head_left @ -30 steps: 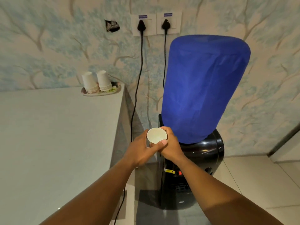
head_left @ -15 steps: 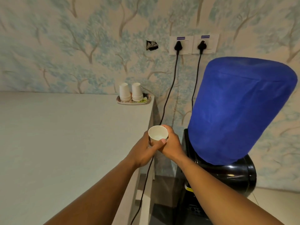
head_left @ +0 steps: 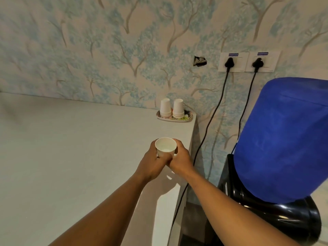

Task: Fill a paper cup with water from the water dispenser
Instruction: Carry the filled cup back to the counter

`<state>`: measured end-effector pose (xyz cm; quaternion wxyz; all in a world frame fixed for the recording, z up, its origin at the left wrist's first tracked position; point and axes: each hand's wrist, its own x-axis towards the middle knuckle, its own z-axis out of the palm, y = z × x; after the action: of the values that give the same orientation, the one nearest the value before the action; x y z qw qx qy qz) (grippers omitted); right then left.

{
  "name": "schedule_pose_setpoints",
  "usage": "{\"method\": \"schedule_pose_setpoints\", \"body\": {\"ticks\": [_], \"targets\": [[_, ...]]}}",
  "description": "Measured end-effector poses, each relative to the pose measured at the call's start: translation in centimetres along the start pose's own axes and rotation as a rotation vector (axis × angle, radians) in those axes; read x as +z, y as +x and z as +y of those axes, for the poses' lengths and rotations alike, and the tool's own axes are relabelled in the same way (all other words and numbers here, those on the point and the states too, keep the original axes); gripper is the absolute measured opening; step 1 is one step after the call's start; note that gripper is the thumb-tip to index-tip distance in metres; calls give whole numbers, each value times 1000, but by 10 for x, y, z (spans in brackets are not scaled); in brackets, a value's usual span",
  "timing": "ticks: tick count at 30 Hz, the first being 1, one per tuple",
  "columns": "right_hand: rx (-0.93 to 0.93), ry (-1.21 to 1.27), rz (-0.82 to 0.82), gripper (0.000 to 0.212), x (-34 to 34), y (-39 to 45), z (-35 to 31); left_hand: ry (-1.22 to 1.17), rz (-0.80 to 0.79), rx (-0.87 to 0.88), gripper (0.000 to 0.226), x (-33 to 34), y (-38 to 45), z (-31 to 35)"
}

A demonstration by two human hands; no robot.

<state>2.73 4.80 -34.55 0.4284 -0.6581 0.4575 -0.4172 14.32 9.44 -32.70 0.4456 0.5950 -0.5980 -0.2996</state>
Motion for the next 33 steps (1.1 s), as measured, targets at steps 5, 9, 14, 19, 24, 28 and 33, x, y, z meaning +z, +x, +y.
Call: {"method": "schedule_pose_setpoints", "body": {"ticks": [5,9,14,19,24,28,33], "targets": [[12,30,-70,63,23,-4,-12,-23,62,-48,64,-29,-10,-11],[19,46,-111,63,43,-7,-19,9,113,-71,61,-47,-19,-19],[26,40,-150,65,65,-12,-24,57,169,-95,66,-61,-29,-32],[21,28,-172,65,80,-17,-24,60,197,-130,63,-71,-38,-41],[27,-16,-193,69,89,-21,-18,49,205,-152,59,-75,-48,-48],[28,-43,-213,70,92,-26,-15,42,207,-161,59,-74,-54,-53],[38,-63,-223,68,95,-31,-12,63,205,-163,54,-75,-61,-55]]}}
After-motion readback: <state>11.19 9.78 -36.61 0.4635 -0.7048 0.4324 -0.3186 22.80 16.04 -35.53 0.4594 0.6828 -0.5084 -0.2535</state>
